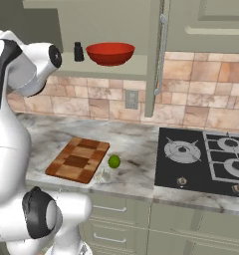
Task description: Open the cabinet. Place the bowl and condiment on the counter. Then place the lime and garlic on the cutting board.
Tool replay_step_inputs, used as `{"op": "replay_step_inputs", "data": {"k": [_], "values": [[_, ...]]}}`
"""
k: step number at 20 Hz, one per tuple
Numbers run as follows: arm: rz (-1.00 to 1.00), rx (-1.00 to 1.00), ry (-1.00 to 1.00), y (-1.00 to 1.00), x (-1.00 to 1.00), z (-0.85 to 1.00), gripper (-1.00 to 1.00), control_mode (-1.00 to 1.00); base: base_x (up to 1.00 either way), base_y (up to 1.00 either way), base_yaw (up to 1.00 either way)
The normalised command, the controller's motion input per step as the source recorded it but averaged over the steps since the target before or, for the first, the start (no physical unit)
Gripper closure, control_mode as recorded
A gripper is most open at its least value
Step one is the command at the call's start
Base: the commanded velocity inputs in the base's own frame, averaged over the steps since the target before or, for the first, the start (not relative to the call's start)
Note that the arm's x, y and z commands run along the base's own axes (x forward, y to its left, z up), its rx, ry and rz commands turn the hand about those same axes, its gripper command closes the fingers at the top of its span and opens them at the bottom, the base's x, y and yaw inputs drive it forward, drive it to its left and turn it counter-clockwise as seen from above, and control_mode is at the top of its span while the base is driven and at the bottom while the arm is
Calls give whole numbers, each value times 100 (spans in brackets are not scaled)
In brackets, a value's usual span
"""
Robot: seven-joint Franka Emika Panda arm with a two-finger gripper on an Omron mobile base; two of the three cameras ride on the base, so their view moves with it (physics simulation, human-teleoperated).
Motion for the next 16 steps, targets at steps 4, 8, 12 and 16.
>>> {"op": "replay_step_inputs", "data": {"k": [4,8,12,16], "values": [[-3,-6,-6,45,-3,0,-100,-100,0,0,0],[-2,-3,0,38,0,-3,-100,-100,0,0,0],[-2,-2,0,14,7,-1,-100,-100,0,0,0],[-1,-4,3,-3,1,-1,-100,-100,0,0,0]]}}
